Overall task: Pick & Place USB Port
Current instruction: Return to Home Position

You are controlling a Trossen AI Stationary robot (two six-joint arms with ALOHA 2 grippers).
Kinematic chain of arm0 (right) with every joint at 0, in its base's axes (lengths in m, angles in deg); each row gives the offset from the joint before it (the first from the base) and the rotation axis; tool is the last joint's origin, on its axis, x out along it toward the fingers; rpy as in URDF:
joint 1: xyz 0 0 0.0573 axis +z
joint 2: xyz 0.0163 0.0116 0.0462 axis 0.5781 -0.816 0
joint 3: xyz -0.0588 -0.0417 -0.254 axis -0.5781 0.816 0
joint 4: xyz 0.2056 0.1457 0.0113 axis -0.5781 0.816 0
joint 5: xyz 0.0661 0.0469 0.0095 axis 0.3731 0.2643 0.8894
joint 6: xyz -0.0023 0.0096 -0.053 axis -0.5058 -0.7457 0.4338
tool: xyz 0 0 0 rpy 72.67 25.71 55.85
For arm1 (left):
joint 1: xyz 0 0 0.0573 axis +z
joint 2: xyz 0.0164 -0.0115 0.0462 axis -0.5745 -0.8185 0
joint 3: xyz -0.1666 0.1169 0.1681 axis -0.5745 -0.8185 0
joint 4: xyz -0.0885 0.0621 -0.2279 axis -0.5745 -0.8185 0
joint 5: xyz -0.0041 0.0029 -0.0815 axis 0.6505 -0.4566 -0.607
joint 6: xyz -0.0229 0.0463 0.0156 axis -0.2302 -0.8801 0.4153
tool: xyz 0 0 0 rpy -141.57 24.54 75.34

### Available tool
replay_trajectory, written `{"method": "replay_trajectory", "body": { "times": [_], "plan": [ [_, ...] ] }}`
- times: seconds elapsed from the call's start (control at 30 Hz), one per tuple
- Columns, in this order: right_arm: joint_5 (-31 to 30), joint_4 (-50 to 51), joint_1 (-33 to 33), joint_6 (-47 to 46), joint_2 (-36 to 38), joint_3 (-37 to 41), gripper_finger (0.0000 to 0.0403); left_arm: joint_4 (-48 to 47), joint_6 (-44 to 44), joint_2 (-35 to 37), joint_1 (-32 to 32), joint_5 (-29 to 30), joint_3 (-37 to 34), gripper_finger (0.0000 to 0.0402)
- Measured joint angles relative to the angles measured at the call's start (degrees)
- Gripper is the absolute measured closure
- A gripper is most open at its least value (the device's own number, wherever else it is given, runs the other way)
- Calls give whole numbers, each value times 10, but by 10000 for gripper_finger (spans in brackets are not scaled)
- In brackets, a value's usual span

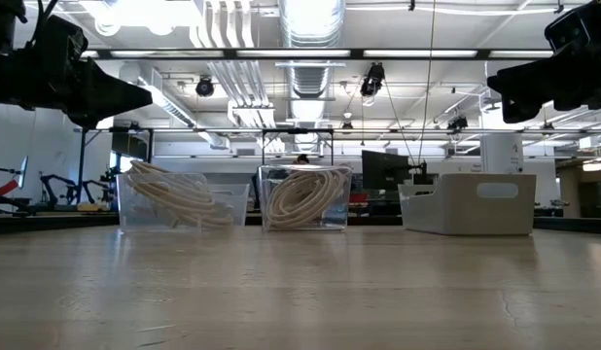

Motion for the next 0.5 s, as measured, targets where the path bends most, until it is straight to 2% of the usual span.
{"method": "replay_trajectory", "body": {
  "times": [0.5],
  "plan": [
    [0, 0, 0, 0, 0, 0, 315, 0, 0, 0, 0, 0, 0, 307]
  ]
}}
